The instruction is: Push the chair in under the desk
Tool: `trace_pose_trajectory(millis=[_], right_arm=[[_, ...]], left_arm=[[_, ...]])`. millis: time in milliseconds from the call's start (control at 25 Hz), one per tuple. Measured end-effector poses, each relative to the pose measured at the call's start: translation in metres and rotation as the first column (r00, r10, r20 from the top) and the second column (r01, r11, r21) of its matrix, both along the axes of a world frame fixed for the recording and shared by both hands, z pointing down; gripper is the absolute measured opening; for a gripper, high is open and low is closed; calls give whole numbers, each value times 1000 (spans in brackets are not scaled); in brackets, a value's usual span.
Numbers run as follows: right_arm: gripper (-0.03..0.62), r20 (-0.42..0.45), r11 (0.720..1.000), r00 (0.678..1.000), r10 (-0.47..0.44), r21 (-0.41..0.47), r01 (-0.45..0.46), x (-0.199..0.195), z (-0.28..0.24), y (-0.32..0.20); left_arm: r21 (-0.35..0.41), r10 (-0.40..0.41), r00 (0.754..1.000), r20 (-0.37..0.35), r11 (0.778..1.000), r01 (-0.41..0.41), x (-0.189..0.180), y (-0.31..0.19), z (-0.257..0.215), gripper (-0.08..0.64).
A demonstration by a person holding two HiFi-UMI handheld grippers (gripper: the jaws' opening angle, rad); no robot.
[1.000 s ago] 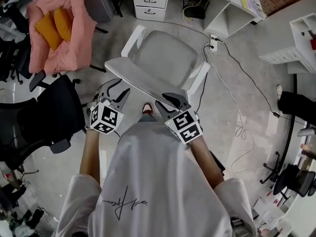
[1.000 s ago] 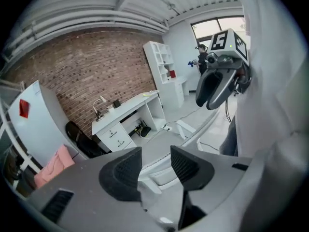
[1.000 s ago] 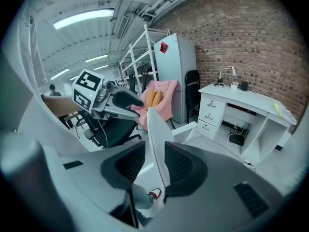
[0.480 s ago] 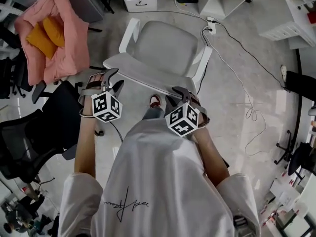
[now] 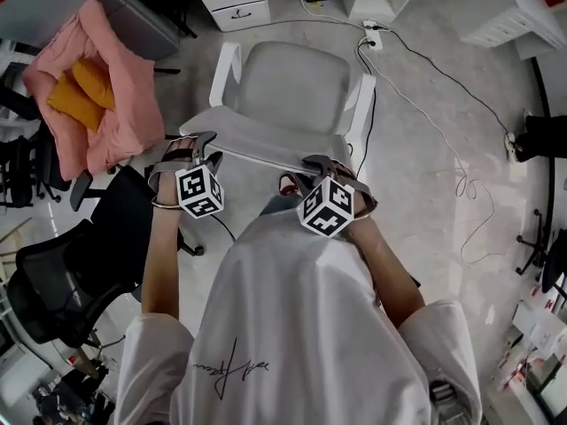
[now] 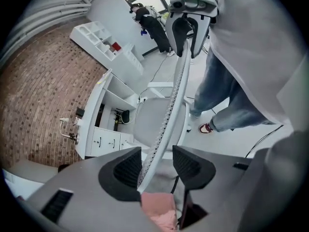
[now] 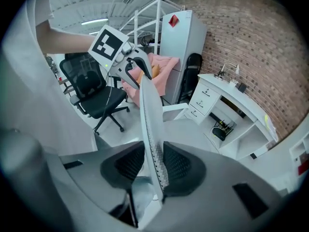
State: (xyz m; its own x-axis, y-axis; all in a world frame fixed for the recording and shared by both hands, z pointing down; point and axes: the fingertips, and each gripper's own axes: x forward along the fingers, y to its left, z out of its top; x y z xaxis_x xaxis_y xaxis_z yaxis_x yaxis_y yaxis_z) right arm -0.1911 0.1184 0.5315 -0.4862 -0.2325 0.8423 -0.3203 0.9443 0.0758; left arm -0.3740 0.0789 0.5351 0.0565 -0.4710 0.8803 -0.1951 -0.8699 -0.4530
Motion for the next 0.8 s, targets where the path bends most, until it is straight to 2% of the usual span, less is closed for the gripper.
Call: trace_pose_trajectory(millis=[200,800], right_arm=[[133,25,1000,1000,5,1,-5,1,-1,0],[137,55,999,998,44,23,-45,7,-5,-6]], left_arm=[[8,-7,1000,-3,1000,7,3,-3,1,158],[-5,-4,999,-43,1000,3,7,-11,3,159]])
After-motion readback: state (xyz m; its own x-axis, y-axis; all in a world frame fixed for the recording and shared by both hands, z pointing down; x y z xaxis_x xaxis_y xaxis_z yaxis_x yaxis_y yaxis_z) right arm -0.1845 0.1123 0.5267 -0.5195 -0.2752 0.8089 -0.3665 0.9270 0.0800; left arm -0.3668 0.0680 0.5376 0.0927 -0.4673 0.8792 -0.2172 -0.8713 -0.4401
